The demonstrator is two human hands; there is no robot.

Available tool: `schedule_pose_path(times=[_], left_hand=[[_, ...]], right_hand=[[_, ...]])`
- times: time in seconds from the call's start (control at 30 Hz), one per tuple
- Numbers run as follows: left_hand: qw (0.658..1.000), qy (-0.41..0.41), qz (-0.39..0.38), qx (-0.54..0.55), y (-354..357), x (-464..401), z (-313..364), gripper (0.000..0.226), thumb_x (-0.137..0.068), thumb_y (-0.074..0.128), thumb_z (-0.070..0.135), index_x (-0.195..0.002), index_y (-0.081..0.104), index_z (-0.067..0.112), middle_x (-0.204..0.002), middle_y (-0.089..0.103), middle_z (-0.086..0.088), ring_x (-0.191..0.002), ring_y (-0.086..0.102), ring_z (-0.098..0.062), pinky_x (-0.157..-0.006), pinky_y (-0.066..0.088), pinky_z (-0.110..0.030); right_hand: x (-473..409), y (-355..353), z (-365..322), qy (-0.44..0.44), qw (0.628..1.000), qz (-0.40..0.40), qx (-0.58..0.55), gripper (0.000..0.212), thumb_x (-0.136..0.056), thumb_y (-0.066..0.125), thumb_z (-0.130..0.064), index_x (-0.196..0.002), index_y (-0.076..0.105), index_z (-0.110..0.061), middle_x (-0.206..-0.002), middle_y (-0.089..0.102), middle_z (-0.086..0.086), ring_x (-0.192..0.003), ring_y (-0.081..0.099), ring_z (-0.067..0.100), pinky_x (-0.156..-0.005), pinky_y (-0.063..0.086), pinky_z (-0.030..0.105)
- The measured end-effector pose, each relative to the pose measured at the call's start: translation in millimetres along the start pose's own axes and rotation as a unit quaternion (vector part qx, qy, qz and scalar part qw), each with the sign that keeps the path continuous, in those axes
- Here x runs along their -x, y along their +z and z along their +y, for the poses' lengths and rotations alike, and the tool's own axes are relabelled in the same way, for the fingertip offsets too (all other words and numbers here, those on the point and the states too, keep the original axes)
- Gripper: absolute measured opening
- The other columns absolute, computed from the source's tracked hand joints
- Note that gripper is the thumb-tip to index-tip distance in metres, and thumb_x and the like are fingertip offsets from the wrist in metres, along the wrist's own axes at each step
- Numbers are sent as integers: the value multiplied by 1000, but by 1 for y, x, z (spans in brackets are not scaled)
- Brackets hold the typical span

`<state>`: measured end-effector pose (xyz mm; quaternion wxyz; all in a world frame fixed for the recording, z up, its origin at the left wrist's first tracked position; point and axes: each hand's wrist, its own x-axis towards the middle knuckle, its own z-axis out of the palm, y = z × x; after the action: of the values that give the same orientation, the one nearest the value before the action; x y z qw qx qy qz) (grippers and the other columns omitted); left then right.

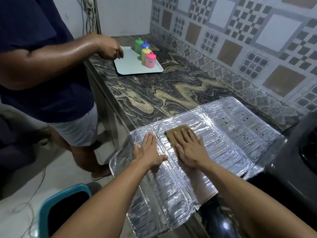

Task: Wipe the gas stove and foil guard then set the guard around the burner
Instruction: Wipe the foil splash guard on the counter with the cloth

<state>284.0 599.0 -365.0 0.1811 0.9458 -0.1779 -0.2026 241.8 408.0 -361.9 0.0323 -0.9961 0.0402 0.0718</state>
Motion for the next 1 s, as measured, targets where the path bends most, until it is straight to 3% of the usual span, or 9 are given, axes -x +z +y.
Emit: schedule_pose_path(times=[0.13,0.27,0.33,0.43,0.57,0.67,0.73,0.9,1.0], left_hand=[[1000,-4,7,8,10,-11,-7,110,-81,58,62,-153,-12,15,-158,-25,-2,-146,-21,-17,-118,-1,-58],[1000,-4,24,-10,10,-17,-7,113,-79,61,63,-154,-6,13,-161,-17,-3,-149,-15,-17,-120,5,-54],[999,-10,26,-27,6,-17,-5,112,-78,61,64,-154,-3,12,-162,-13,-2,-149,-11,-17,-120,5,-54],[999,-13,21,-28,7,-18,-6,113,-78,60,67,-154,-4,13,-162,-13,-4,-149,-11,-19,-120,8,-53],[999,-19,15,-24,11,-20,-8,115,-77,59,67,-154,-7,13,-162,-15,-5,-149,-11,-21,-120,9,-53],[999,-19,15,-23,12,-22,-8,117,-75,60,68,-153,-7,12,-161,-14,-6,-149,-11,-22,-120,10,-54],[999,-21,14,-24,11,-22,-7,117,-75,61,67,-153,-6,11,-162,-13,-7,-149,-10,-23,-120,11,-53],[999,-25,15,-31,7,-17,-3,116,-76,61,66,-154,-6,12,-162,-13,-5,-149,-9,-22,-120,11,-53],[999,-32,9,-41,1,-14,-1,115,-77,59,67,-153,-7,12,-161,-15,-5,-149,-10,-22,-119,12,-54]], right_hand=[[-46,-9,27,131,991,-5,-40,58,-100,14,-47,-154,-1,-31,-163,-1,7,-149,-6,33,-117,2,60],[-43,-1,-19,-73,997,9,11,71,-89,-16,-59,-153,-4,-31,-162,-3,5,-148,-10,33,-119,2,54],[-43,0,-26,-119,993,-1,11,71,-87,-15,-60,-153,-1,-37,-162,-2,-1,-149,-7,27,-119,2,54],[-61,-11,4,-8,1000,3,-18,56,-99,5,-52,-152,-4,-37,-162,-6,-1,-149,-9,28,-117,-3,60],[-65,-26,66,233,971,-23,-44,61,-98,7,-55,-153,-8,-33,-162,-10,5,-148,-11,32,-112,-7,65],[-56,-29,72,288,954,-35,-78,61,-99,8,-54,-153,-9,-30,-162,-11,7,-147,-14,35,-113,-7,64],[-54,-26,57,241,968,-29,-64,61,-100,12,-50,-153,-8,-29,-162,-9,9,-147,-11,38,-115,-5,63],[-43,-9,6,-19,1000,-4,-6,57,-101,11,-48,-154,-3,-33,-163,-4,3,-149,-5,33,-119,2,57],[-43,-12,12,67,997,2,-44,56,-101,12,-48,-153,-2,-34,-163,-6,0,-149,-7,29,-116,-3,60]])
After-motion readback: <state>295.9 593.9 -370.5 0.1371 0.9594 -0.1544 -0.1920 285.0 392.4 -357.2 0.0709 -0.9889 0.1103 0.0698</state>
